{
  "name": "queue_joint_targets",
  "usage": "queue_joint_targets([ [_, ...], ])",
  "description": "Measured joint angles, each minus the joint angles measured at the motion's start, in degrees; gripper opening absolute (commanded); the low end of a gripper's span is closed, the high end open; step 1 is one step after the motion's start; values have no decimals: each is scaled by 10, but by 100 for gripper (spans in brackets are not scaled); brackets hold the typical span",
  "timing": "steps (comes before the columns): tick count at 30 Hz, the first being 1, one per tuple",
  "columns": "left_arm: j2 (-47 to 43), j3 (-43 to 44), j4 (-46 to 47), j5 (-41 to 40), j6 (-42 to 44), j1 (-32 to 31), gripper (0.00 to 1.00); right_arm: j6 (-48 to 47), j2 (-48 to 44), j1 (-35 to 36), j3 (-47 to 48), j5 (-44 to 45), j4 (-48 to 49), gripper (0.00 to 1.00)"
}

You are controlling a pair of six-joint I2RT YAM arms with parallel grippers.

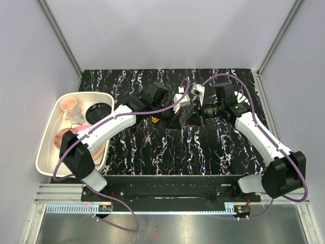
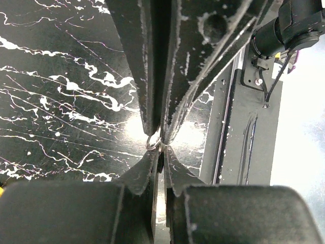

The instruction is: Unlock with the key

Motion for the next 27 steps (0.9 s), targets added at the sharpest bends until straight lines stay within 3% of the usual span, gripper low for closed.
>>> queue_joint_targets([
  [2, 1, 0, -2, 1, 0, 0, 0, -1, 2, 0, 0, -3, 0, 0],
  [7, 3, 0, -4, 2, 0, 0, 0, -8, 6, 0, -2, -5, 4, 0],
  [9, 3, 0, -4, 1, -1, 0, 12, -9, 6, 0, -4, -8, 6, 0],
  [10, 3, 0, -5, 1, -1, 0, 29, -10, 6, 0, -5, -8, 8, 0],
  [16, 3, 0, 7, -2, -3, 0, 50, -7, 6, -1, -13, -2, 9, 0],
  [27, 3, 0, 10, 4, 2, 15, 44, 19, 6, -32, -15, -13, 22, 0],
])
